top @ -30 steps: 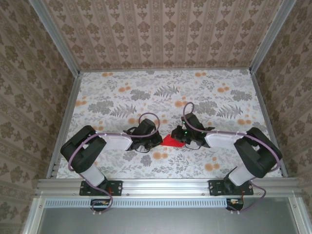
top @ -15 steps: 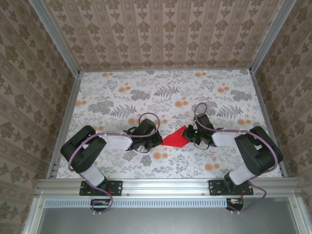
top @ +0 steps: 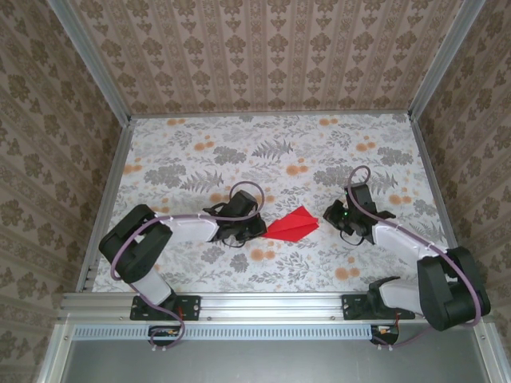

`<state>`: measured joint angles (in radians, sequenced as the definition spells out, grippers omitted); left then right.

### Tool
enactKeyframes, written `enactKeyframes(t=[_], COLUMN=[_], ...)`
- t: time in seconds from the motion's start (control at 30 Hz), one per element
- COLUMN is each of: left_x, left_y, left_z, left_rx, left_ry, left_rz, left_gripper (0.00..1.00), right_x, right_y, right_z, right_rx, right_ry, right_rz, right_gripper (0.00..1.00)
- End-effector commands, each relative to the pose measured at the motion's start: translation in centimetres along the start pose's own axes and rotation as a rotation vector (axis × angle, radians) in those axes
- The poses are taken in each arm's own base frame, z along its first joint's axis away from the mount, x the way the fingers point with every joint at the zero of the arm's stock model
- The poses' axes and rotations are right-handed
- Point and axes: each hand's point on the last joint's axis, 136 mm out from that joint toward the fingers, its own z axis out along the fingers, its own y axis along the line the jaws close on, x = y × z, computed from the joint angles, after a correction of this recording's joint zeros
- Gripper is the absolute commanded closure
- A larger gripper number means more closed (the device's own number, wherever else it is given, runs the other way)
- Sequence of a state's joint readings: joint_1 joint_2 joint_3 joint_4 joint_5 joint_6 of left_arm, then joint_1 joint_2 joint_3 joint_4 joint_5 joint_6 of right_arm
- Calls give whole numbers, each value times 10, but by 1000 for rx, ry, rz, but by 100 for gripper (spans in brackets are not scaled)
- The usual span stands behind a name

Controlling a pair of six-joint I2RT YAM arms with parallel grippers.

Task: Fold a paper plane with a square sheet of paper (pick it up from the middle)
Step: Fourth fold the wing at the center of the table.

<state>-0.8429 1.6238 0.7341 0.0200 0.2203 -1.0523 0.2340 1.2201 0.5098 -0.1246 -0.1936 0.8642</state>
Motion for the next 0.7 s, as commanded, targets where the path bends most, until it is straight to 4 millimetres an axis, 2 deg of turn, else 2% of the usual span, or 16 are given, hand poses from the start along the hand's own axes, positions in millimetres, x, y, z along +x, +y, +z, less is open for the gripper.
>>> enactKeyframes(t=[0.0, 0.07, 0.17, 0.3, 0.37, 0.47, 0.53, 0.67], left_x=[-12, -18, -24, -36, -40, -48, -51, -54], left_y=[-20, -26, -23, -1, 12, 32, 43, 64], left_z=[-24, -33, -43, -58, -67, -82, -90, -103], left_rx=[8, 14, -12, -98, -150, -228, -270, -319], left_ry=[-17, -31, -52, -97, -123, -161, -181, -217], left_rz=[118, 157, 192, 188, 189, 195, 194, 163], left_gripper=[76, 66, 56, 45, 39, 30, 25, 9], right_x=[9, 14, 22, 32, 41, 64, 83, 118], right_y=[5, 10, 19, 36, 53, 82, 97, 125], right_z=[-8, -9, -10, -10, -6, 8, 25, 54], right_rx=[3, -7, -3, 35, 28, 11, 28, 47], right_ry=[45, 64, 91, 102, 115, 169, 222, 298], right_rz=[-15, -22, -50, -122, -168, -248, -304, -402], right_gripper=[85, 79, 72, 69, 68, 69, 71, 72])
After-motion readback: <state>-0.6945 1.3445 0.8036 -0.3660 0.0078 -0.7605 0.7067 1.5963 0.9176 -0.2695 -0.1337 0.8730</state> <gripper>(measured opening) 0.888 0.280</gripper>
